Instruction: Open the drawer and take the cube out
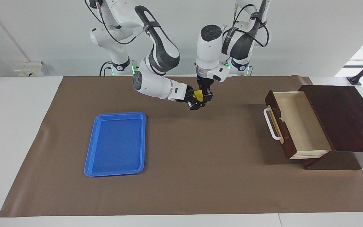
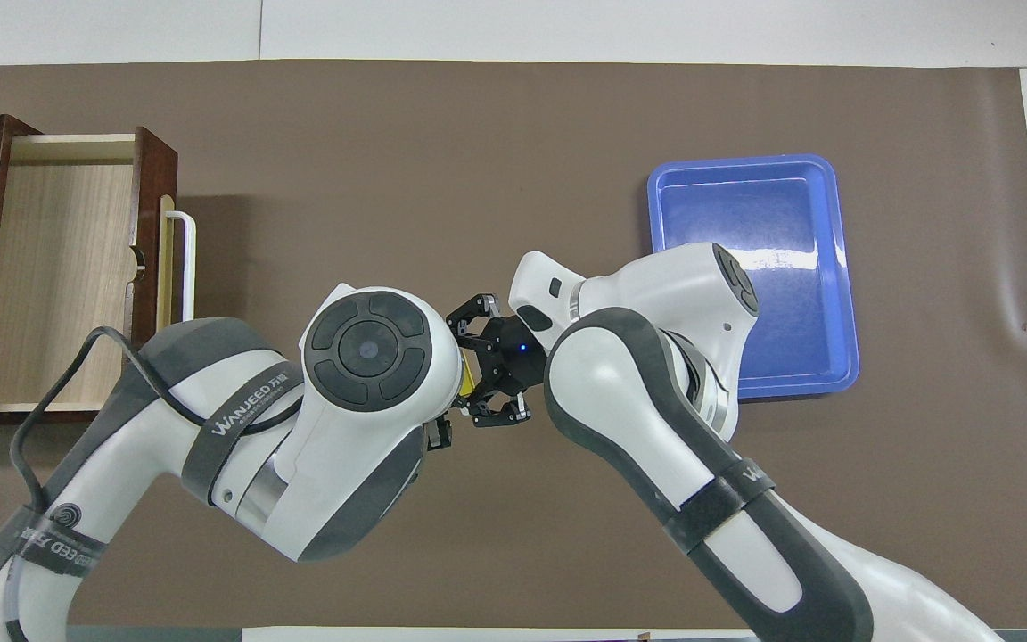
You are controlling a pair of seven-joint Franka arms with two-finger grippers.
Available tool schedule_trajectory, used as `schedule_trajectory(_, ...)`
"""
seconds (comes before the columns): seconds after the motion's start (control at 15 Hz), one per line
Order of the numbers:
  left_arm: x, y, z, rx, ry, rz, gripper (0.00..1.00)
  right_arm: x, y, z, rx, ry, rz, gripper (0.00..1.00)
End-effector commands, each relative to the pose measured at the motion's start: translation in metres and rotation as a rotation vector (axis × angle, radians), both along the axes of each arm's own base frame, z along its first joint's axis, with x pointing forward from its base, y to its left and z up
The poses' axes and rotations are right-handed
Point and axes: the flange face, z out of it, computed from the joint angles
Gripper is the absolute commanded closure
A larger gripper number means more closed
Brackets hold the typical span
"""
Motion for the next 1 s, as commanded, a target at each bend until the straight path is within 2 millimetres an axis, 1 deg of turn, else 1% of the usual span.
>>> schedule_trajectory(0.0, -0.0115, 0.0087, -0.0015, 0.004, 0.023, -0.007, 1.00, 0.0121, -0.0072, 0.0041, -0.002, 0.010, -0.015, 1.00)
schedule_trajectory(0.27, -0.0106, 0.0091, -0.0007, 0.002, 0.021, -0.005, 1.00, 0.0119, -0.0066, 0.0041, -0.007, 0.024, -0.028, 1.00)
schedule_trajectory(0.33, -0.0106, 0.0091, -0.0007, 0.002, 0.021, -0.005, 1.00, 0.0099, -0.0034, 0.0081, -0.014, 0.046, -0.052, 1.00)
schedule_trajectory(0.47, -0.0096, 0.0093, -0.0007, 0.001, 0.020, -0.005, 1.00, 0.0086, -0.0024, 0.0098, -0.019, 0.063, -0.060, 1.00)
schedule_trajectory(0.6, -0.0100, 0.0096, -0.0005, 0.001, 0.020, -0.005, 1.00, 0.0090, -0.0031, 0.0098, -0.018, 0.068, -0.064, 0.70)
schedule_trajectory(0.73, -0.0098, 0.0095, 0.0002, 0.000, 0.018, -0.005, 1.00, 0.0094, -0.0039, 0.0107, -0.019, 0.066, -0.064, 0.68)
schedule_trajectory(0.8, -0.0101, 0.0098, -0.0007, 0.002, 0.021, -0.005, 1.00, 0.0092, -0.0038, 0.0116, -0.018, 0.065, -0.063, 0.61)
schedule_trajectory(0.87, -0.0096, 0.0104, -0.0007, 0.002, 0.021, -0.004, 1.00, 0.0090, -0.0039, 0.0135, -0.017, 0.064, -0.064, 0.50)
schedule_trajectory(0.93, -0.0100, 0.0097, -0.0006, 0.001, 0.020, -0.005, 1.00, 0.0084, -0.0041, 0.0136, -0.019, 0.065, -0.062, 0.46)
